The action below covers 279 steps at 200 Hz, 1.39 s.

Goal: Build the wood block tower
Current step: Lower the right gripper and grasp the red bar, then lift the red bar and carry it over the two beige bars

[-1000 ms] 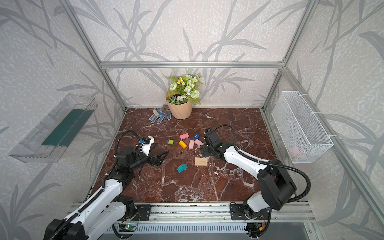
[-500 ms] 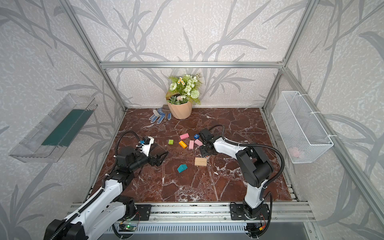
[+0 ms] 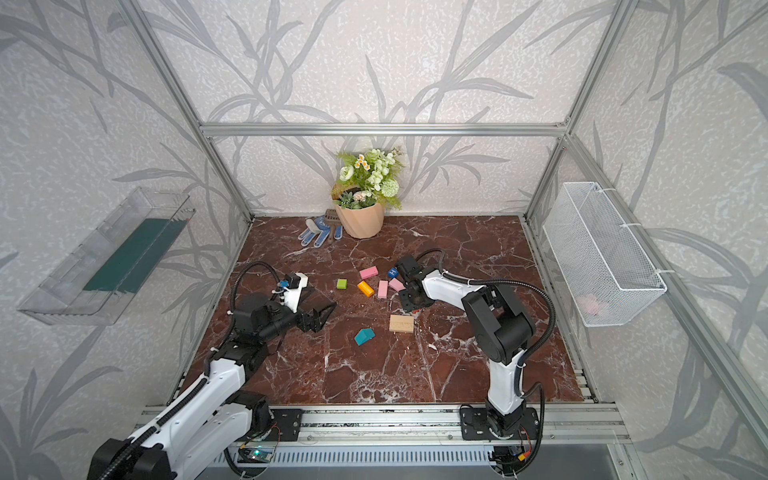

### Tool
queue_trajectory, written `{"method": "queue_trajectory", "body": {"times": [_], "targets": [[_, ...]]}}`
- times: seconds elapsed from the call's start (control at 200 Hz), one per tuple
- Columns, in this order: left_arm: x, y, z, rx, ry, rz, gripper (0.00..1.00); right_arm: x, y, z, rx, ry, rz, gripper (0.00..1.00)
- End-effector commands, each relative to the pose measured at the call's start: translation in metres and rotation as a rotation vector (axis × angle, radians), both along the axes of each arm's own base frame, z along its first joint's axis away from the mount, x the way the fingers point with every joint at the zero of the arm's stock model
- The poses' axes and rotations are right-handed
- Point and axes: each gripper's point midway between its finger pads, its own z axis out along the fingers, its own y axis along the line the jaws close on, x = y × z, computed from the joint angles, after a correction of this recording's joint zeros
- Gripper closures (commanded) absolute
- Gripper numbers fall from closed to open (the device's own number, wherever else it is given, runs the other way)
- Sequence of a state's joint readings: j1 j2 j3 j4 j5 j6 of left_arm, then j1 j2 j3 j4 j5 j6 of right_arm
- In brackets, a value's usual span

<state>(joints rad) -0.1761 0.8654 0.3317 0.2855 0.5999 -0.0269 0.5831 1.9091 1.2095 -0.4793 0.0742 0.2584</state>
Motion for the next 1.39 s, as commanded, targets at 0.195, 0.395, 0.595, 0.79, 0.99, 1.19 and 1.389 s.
{"method": "queue_trajectory", "body": {"times": [0.195, 0.395, 0.595, 0.79, 0.99, 1.19, 1.389], "targets": [[-0.001, -0.001, 0.004, 0.003, -0.031, -0.008, 0.01, -0.004, -0.001, 0.002, 0.003, 0.024, -0.013, 0.75], [-0.001, -0.001, 0.003, 0.003, -0.029, -0.008, 0.01, -0.005, -0.002, 0.013, 0.028, -0.003, -0.031, 0.82], [-0.001, 0.000, 0.003, 0.003, -0.033, 0.002, 0.01, -0.015, -0.021, 0.044, 0.033, -0.079, -0.111, 0.85], [-0.004, -0.002, 0.005, 0.001, -0.039, -0.016, 0.01, -0.041, -0.039, 0.068, 0.080, -0.171, -0.194, 0.85], [-0.005, 0.000, 0.006, 0.001, -0.055, -0.003, 0.01, -0.071, -0.040, 0.075, 0.137, -0.188, -0.247, 0.89], [-0.009, -0.002, 0.007, -0.003, -0.065, -0.022, 0.01, -0.091, -0.025, 0.081, 0.180, -0.230, -0.260, 0.90], [-0.009, 0.001, 0.007, -0.004, -0.073, 0.003, 0.01, -0.100, 0.001, 0.078, 0.216, -0.178, -0.259, 0.93]]}}
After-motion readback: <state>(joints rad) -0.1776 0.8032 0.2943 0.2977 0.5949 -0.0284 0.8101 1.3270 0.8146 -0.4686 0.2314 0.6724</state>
